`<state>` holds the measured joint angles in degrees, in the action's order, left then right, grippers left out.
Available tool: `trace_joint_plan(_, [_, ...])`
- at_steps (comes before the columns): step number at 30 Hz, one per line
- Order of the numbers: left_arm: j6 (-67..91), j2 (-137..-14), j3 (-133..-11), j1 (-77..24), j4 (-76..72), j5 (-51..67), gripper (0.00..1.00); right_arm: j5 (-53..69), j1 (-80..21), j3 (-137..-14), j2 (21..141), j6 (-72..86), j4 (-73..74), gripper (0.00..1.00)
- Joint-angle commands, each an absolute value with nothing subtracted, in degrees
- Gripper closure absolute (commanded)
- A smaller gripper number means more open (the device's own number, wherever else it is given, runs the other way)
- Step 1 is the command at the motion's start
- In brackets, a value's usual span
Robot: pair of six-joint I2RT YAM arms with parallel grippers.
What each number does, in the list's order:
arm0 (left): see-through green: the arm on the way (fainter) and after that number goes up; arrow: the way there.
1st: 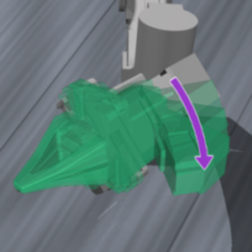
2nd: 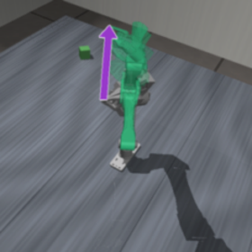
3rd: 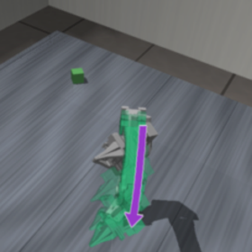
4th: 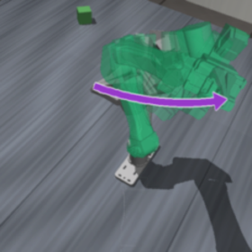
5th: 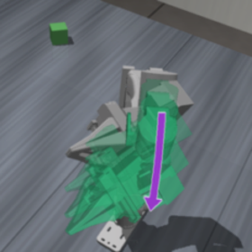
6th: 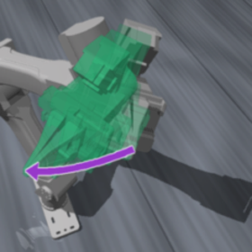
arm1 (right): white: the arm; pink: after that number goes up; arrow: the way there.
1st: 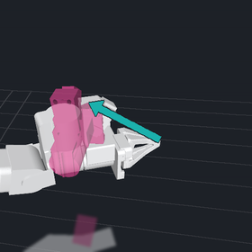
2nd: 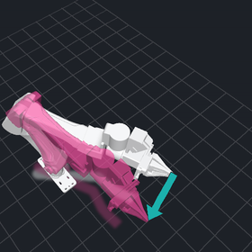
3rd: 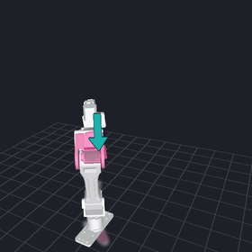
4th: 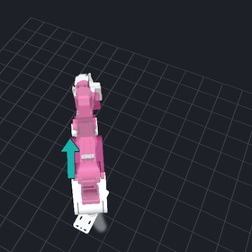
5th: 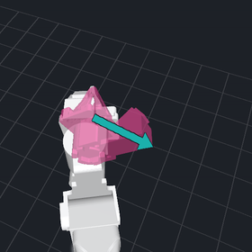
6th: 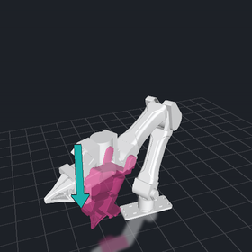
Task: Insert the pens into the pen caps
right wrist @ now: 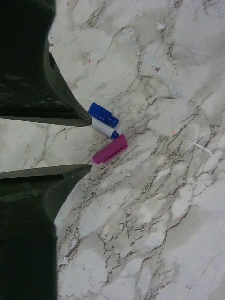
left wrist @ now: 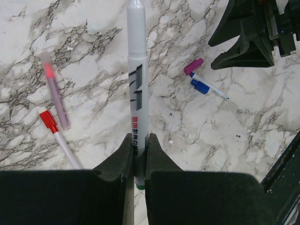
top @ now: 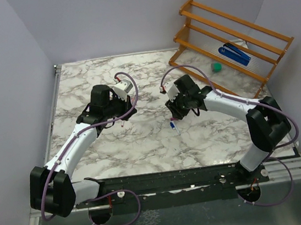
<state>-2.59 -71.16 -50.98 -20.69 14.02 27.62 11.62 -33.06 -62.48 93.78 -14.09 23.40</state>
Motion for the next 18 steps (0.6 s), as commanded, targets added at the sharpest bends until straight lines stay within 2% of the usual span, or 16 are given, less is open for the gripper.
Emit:
trace_joint_plan(1, [-2.37, -71.50, -52.21, -20.65, 14.30, 28.64, 1.00, 9.24, -33.83, -63.35, 96.64, -15.36, 20.45, 0.60])
trace_joint_plan(6, [-2.37, -71.85, -52.25, -20.58, 14.41, 28.38, 1.00, 6.28, -34.08, -64.10, 99.71, -15.75, 21.06, 0.63])
trace_joint_plan(18, [-2.42, -72.65, -52.30, -20.48, 14.50, 28.45, 1.00, 6.80, -34.85, -64.18, 102.80, -15.36, 19.69, 0.63])
